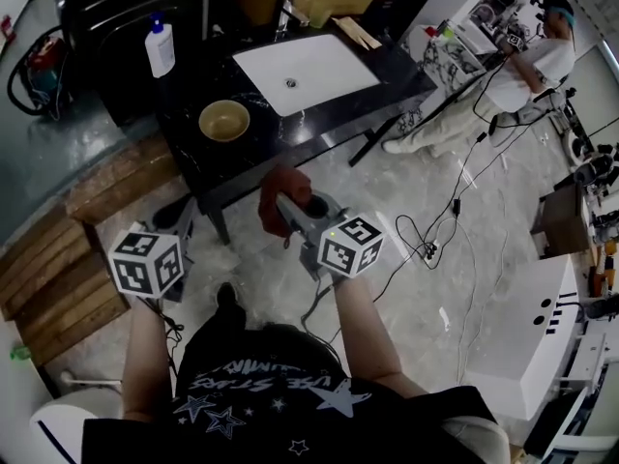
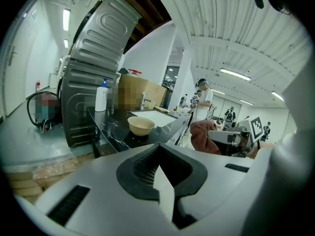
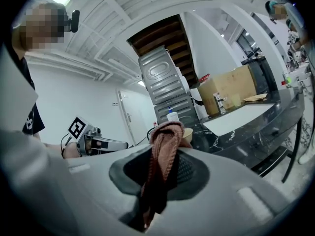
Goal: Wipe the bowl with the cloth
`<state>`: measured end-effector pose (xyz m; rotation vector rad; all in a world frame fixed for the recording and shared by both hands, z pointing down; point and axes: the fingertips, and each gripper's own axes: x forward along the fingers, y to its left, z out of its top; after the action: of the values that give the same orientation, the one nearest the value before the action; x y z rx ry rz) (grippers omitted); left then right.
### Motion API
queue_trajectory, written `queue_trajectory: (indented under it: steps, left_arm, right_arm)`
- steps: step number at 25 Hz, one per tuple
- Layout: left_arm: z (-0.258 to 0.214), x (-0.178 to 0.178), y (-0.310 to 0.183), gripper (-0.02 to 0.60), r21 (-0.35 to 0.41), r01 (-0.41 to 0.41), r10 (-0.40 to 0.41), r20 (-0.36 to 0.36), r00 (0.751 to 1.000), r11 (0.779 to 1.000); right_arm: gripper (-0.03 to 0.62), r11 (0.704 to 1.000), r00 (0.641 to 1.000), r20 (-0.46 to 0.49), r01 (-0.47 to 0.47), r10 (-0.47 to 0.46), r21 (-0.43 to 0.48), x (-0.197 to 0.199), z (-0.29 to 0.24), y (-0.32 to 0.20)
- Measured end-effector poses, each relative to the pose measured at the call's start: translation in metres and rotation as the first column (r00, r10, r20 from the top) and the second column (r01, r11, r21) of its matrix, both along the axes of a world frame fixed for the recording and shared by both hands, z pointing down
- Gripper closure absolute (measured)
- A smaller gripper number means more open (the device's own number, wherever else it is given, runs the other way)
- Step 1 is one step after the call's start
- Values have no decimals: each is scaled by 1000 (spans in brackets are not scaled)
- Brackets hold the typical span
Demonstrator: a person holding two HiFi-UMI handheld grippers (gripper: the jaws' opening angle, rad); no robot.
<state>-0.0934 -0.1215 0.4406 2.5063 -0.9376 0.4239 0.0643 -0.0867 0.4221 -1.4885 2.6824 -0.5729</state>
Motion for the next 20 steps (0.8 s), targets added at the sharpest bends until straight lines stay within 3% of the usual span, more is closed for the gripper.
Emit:
queue_trajectory:
  steps: [11, 20]
  left_arm:
    - [-7, 24, 115, 572, 13, 63, -63, 6, 998, 998]
    - [-17, 50, 165, 572, 38, 72, -73, 8, 997, 997]
  right_arm:
    - [525, 993, 993, 23, 115, -116, 5, 13, 0, 102]
    - [525, 990, 987, 78, 137, -139, 35, 32, -7, 148]
